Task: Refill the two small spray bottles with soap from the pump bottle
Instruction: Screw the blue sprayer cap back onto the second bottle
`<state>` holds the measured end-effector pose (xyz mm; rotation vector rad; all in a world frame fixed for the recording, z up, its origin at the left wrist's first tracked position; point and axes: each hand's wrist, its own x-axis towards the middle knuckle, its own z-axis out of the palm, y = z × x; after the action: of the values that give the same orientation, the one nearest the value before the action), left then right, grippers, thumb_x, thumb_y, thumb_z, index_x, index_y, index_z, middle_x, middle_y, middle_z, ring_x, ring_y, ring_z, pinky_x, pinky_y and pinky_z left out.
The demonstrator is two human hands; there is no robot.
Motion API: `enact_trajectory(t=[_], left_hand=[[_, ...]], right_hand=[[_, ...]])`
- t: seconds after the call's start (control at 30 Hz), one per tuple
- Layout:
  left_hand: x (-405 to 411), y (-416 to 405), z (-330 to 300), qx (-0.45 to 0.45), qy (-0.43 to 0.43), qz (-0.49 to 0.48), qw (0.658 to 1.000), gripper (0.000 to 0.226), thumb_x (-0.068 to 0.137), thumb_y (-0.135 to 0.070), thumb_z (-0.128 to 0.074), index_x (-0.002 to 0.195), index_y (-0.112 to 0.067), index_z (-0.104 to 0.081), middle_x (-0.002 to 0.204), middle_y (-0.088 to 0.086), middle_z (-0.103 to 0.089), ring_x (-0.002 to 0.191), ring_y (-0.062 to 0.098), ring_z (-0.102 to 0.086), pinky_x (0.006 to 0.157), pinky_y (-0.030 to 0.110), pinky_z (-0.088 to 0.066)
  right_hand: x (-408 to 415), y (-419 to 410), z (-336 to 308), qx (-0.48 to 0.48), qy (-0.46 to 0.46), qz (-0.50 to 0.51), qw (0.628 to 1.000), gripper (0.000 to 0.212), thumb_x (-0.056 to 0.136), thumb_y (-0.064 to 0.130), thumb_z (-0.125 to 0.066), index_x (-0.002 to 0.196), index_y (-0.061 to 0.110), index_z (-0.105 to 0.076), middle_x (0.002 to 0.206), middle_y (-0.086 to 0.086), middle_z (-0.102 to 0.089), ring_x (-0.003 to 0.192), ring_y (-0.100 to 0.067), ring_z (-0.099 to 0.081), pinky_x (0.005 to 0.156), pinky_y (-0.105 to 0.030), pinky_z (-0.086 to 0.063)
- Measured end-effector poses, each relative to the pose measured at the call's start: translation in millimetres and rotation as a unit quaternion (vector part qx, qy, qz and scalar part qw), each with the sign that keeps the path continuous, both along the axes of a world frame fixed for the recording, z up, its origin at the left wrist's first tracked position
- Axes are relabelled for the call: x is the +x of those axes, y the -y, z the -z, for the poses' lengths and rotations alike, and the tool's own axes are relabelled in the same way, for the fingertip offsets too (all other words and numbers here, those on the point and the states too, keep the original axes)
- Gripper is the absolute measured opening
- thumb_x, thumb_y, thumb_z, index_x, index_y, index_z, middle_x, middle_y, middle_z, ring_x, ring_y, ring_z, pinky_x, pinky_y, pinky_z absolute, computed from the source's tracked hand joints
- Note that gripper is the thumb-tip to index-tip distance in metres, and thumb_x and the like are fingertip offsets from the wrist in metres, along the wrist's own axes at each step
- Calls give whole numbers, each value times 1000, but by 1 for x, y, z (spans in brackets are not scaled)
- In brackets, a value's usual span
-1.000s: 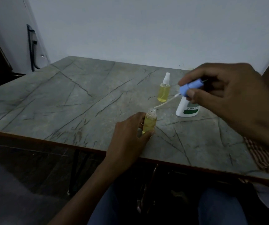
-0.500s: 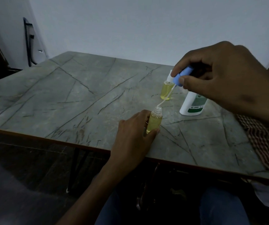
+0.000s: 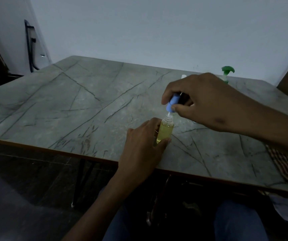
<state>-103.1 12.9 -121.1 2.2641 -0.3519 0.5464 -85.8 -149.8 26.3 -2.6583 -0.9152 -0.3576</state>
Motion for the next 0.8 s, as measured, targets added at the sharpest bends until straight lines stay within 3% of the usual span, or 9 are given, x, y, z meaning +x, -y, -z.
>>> enact_trajectory(t=[0.2, 0.37, 0.47, 0.8], left_hand=[[-2, 2, -2, 1, 4, -12, 1000, 38, 90, -40, -70, 124, -27, -58, 113, -9, -66, 95, 9, -63, 91, 46, -52], [-2, 2, -2, 5, 4, -16, 1000, 37, 90, -40, -70, 122, -25, -59, 112, -9, -66, 95, 9, -63, 94, 45, -49], [-3, 3, -4, 6, 11, -21, 1000, 35, 90, -39, -70, 121, -24, -60, 112, -8, -67, 96, 10, -63, 99, 45, -45], [0, 3, 0, 13, 13, -14, 1000, 32, 90, -40, -69, 116, -25, -59, 105, -8, -66, 89, 10, -62, 89, 45, -51]], right_hand=[[5, -3, 8, -29, -8, -3, 1000, 18, 91, 18, -70, 102, 29, -78, 98, 13, -74, 84, -3, -67, 82, -32, -56], [6, -4, 7, -51, -12, -8, 999, 20, 92, 17, -68, 106, 27, -78, 101, 13, -73, 82, 6, -61, 77, -19, -46], [6, -5, 6, -60, -18, -13, 998, 20, 91, 18, -71, 107, 27, -78, 103, 11, -71, 84, 0, -62, 83, -24, -46], [8, -4, 15, -74, -28, 8, 997, 21, 91, 19, -75, 111, 25, -77, 111, 4, -74, 91, -9, -64, 92, -24, -45]])
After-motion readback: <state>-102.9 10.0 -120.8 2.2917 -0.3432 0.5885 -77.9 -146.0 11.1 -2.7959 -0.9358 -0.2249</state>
